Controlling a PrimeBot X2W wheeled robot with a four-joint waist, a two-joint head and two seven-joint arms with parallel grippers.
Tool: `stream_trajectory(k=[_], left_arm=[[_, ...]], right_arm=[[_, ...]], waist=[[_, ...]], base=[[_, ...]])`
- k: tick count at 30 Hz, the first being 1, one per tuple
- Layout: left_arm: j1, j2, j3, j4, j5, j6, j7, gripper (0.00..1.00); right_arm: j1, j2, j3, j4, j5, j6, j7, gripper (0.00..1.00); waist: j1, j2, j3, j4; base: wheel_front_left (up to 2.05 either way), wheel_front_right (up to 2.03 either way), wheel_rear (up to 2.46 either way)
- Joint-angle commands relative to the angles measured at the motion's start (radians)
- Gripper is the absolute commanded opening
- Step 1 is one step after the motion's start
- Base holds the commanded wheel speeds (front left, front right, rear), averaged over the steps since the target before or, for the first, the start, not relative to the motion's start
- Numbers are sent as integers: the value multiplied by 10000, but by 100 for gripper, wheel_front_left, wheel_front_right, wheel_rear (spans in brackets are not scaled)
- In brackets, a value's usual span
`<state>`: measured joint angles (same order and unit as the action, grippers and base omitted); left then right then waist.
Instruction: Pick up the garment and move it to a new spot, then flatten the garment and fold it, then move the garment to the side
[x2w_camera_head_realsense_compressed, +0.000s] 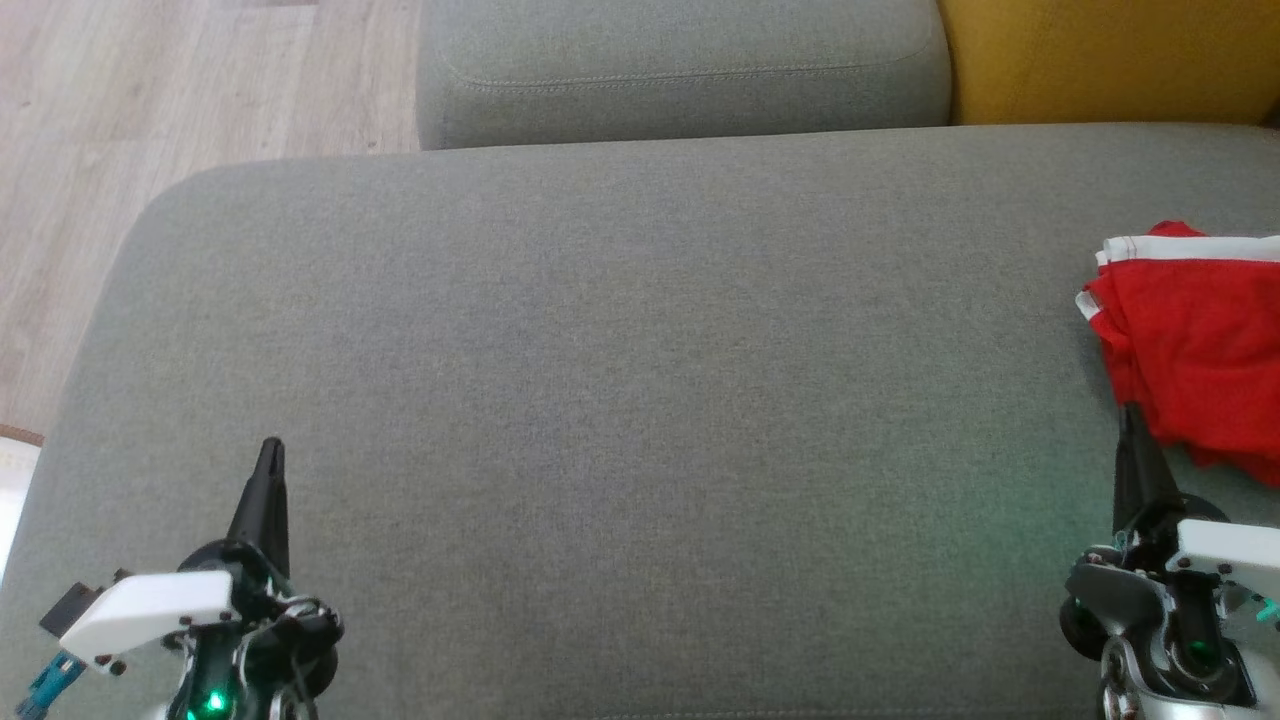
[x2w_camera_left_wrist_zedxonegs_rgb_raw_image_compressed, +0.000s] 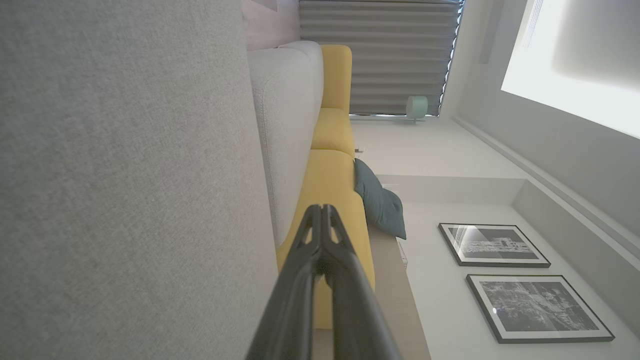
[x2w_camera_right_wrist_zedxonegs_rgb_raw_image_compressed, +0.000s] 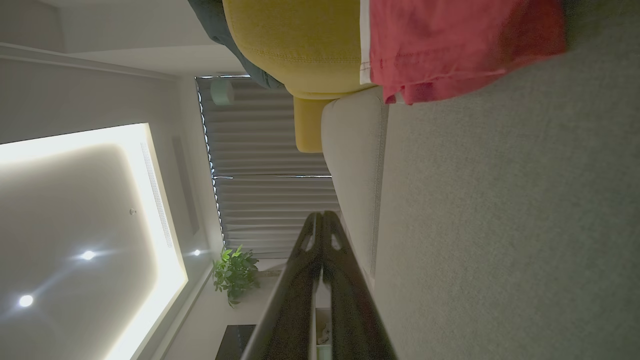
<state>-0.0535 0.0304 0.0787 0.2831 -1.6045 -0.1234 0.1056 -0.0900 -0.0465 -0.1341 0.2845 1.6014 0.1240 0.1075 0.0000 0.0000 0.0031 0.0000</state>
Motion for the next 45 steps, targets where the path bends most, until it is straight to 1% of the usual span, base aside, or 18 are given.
stream_trajectory(k=[1, 45], left_arm=[[-546, 198, 348, -377, -44, -73, 74, 0], [-546, 198, 348, -379, -44, -73, 74, 0]], right_arm=[[-180, -37, 203, -397, 72, 67, 58, 0], [-180, -37, 204, -397, 73, 67, 57, 0]], waist=[[0, 0, 0, 0], [0, 0, 0, 0]], base=[[0, 0, 0], [0, 0, 0]])
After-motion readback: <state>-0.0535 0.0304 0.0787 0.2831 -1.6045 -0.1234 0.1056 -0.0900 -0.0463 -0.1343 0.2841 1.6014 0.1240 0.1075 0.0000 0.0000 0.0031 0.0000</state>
